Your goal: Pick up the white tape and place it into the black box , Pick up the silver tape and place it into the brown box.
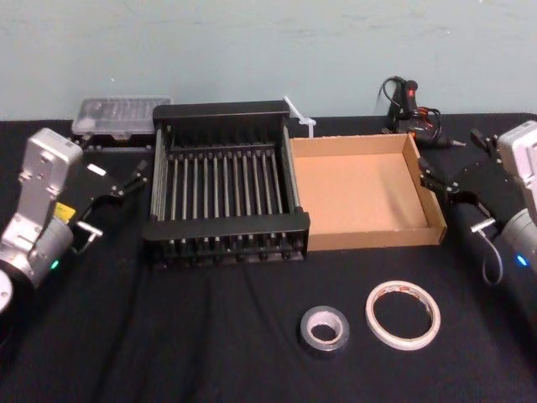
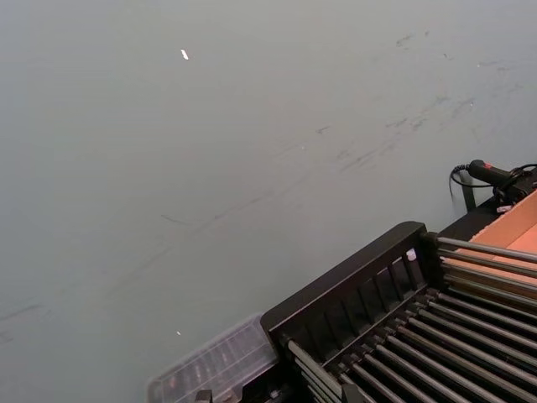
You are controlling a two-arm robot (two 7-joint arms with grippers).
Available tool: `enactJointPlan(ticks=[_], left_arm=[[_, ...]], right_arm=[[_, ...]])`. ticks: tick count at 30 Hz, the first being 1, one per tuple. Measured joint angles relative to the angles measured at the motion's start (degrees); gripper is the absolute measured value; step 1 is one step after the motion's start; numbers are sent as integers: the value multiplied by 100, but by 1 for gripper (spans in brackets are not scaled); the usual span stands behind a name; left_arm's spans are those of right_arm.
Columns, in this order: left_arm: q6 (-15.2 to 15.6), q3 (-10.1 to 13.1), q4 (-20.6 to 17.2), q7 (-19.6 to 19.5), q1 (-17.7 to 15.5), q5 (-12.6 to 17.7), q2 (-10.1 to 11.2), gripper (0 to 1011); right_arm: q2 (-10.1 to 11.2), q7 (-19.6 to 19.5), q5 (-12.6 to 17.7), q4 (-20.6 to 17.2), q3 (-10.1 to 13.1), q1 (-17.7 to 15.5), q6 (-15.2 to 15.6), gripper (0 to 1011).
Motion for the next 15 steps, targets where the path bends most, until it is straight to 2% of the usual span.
enactJointPlan(ticks=[4, 8, 9, 13, 14, 15], left_arm=[[0, 0, 0, 0, 0, 0, 0, 1001], [0, 0, 0, 0, 0, 0, 0, 1001], [0, 0, 0, 0, 0, 0, 0, 1001], [0, 0, 0, 0, 0, 0, 0, 1001], [0, 0, 0, 0, 0, 0, 0, 1001], [0, 0, 0, 0, 0, 0, 0, 1001]], right_arm=[[107, 187, 175, -249, 140, -132, 167, 1002], [313, 383, 486, -707, 390, -406, 473, 1002], [313, 383, 486, -707, 390, -406, 473, 1002], [560, 550, 885, -1306, 739, -870, 808, 1002], [560, 550, 885, -1306, 739, -870, 808, 1002], [621, 582, 979, -1472, 831, -1026, 884, 1002]])
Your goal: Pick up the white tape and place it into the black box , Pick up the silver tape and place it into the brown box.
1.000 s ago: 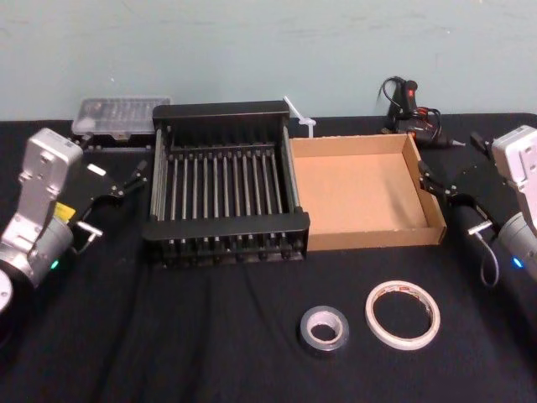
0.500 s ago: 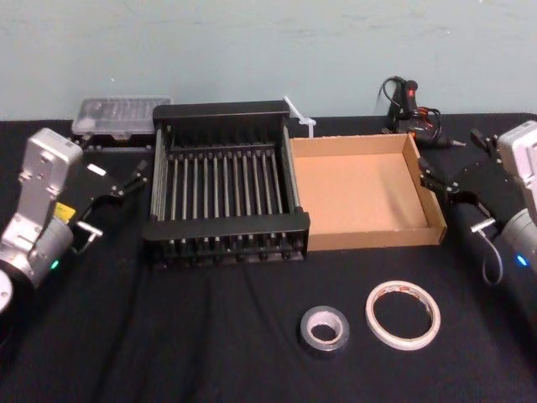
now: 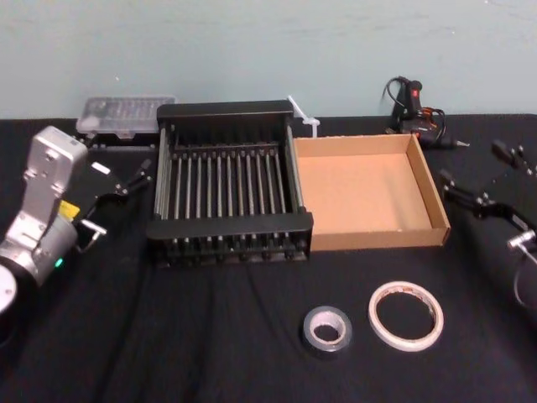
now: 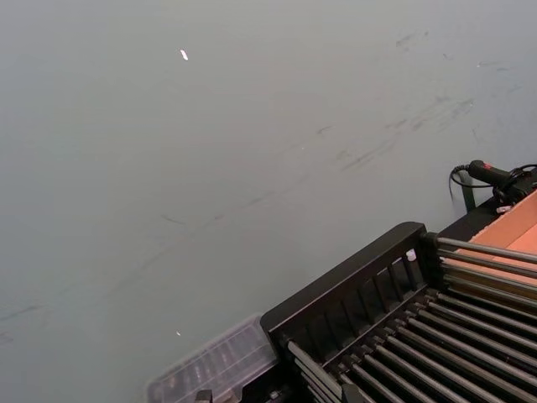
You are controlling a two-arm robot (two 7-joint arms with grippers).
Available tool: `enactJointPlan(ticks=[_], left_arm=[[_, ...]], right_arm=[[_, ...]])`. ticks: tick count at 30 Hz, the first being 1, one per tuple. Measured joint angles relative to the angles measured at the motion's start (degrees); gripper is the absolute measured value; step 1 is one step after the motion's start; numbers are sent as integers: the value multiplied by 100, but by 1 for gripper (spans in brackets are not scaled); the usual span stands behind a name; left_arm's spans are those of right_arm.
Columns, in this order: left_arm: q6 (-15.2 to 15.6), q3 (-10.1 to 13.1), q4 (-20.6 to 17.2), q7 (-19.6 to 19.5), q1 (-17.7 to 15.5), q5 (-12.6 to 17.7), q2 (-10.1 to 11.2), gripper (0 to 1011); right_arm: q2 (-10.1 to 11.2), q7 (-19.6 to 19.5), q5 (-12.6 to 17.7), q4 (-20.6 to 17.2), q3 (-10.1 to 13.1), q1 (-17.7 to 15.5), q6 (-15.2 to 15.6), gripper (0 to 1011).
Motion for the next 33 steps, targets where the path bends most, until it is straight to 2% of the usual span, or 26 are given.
enactJointPlan(ticks=[6, 14, 25, 33], left_arm=[[0, 0, 0, 0, 0, 0, 0, 1001], [0, 0, 0, 0, 0, 0, 0, 1001], [0, 0, 0, 0, 0, 0, 0, 1001], [0, 0, 0, 0, 0, 0, 0, 1001]], right_arm=[[193, 107, 212, -521, 268, -592, 199, 1002], [386, 428, 368, -951, 386, -1159, 441, 1002], [368, 659, 283, -1011, 252, -1332, 821, 1002], [275, 757, 132, -903, 170, -1312, 932, 1002]])
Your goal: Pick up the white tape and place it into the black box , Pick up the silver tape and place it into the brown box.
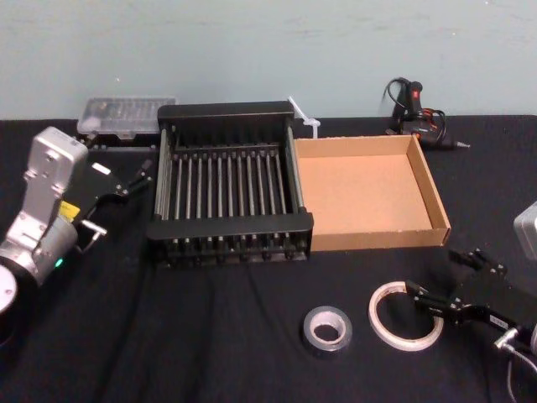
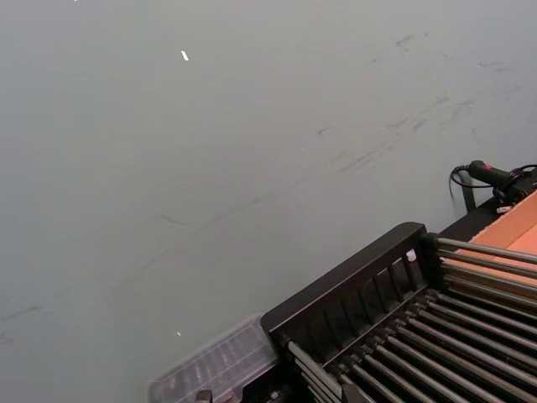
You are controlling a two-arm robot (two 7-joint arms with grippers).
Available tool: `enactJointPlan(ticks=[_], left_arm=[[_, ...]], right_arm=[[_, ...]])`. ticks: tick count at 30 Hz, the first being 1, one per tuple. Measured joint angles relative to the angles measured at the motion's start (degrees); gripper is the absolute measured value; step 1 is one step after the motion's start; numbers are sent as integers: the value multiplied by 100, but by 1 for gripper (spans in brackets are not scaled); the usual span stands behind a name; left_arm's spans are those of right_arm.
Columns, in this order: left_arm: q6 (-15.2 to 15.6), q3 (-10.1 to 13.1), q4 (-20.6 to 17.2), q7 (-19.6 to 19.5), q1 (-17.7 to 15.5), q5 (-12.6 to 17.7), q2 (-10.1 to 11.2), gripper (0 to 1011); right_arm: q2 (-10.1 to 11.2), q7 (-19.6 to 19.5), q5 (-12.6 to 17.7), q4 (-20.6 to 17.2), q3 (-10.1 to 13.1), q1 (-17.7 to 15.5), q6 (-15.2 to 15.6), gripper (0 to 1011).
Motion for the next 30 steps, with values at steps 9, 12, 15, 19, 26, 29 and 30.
enactJointPlan(ticks=[9, 12, 15, 19, 26, 29, 30], left_arm=[[0, 0, 0, 0, 0, 0, 0, 1001], [0, 0, 0, 0, 0, 0, 0, 1001], [0, 0, 0, 0, 0, 0, 0, 1001], [0, 0, 0, 0, 0, 0, 0, 1001], [0, 0, 0, 0, 0, 0, 0, 1001], [0, 0, 0, 0, 0, 0, 0, 1001], [0, 0, 0, 0, 0, 0, 0, 1002]], right_arm=[[-194, 136, -84, 213, -53, 109, 162, 1002], [-260, 168, -146, 288, -83, 154, 214, 1002], [-321, 184, -212, 360, -108, 196, 264, 1002], [-400, 198, -306, 449, -121, 237, 309, 1002], [-522, 243, -397, 581, -118, 300, 409, 1002], [-559, 268, -432, 621, -109, 310, 443, 1002], [-571, 275, -443, 630, -105, 312, 454, 1002]])
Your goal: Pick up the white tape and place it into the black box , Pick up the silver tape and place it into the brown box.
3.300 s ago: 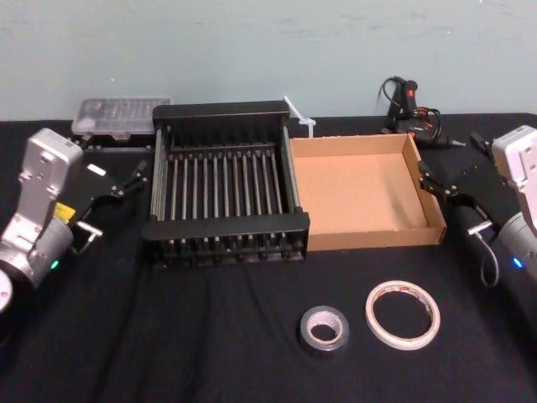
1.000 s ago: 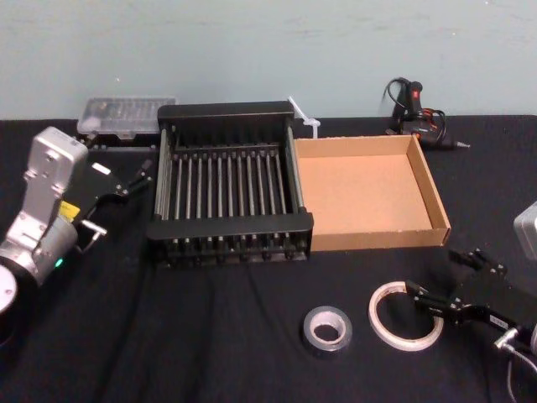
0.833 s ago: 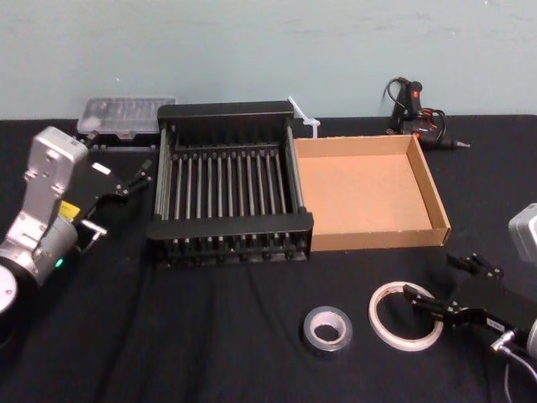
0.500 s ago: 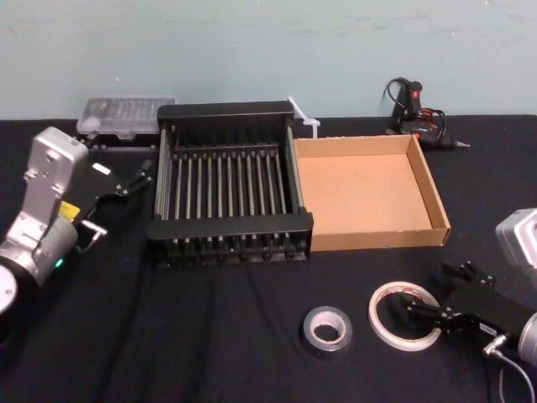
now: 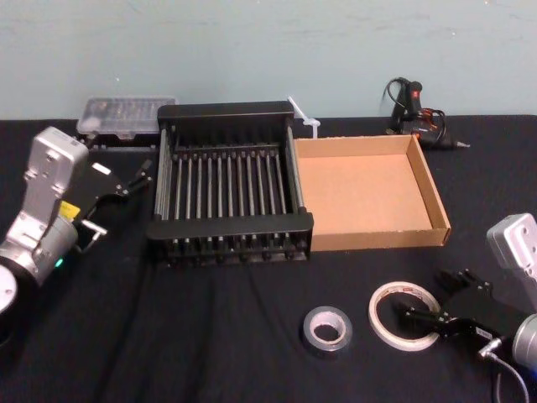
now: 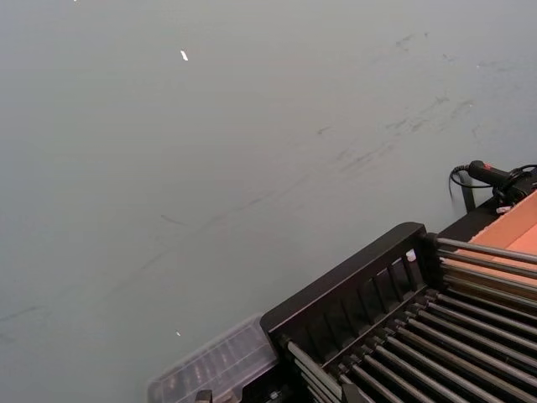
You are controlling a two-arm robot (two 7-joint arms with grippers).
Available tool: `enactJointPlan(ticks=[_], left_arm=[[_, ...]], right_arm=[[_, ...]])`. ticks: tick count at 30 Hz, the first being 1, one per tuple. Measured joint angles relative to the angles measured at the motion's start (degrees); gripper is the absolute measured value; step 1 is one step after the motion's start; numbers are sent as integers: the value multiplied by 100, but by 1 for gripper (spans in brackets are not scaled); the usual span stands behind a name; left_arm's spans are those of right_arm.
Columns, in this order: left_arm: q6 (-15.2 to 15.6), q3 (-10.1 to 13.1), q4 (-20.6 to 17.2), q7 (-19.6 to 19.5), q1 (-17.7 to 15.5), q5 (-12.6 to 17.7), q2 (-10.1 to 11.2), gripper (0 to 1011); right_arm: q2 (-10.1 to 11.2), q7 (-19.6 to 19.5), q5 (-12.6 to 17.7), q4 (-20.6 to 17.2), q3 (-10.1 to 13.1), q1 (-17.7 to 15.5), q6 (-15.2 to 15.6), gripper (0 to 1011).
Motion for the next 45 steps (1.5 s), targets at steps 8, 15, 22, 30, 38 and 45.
enactJointPlan(ticks=[8, 15, 22, 30, 38, 45], left_arm=[[0, 0, 0, 0, 0, 0, 0, 1001], [0, 0, 0, 0, 0, 0, 0, 1001], [0, 0, 0, 0, 0, 0, 0, 1001], [0, 0, 0, 0, 0, 0, 0, 1001], [0, 0, 0, 0, 0, 0, 0, 1001], [0, 0, 0, 0, 0, 0, 0, 1001]], right_arm=[[-100, 70, -87, 46, 54, -1, 73, 1002], [-175, 118, -156, 60, 116, -16, 123, 1002], [-248, 165, -224, 76, 169, -30, 166, 1002], [-311, 212, -294, 88, 232, -53, 181, 1002], [-317, 215, -302, 88, 240, -57, 181, 1002], [-312, 215, -300, 88, 235, -54, 179, 1002]])
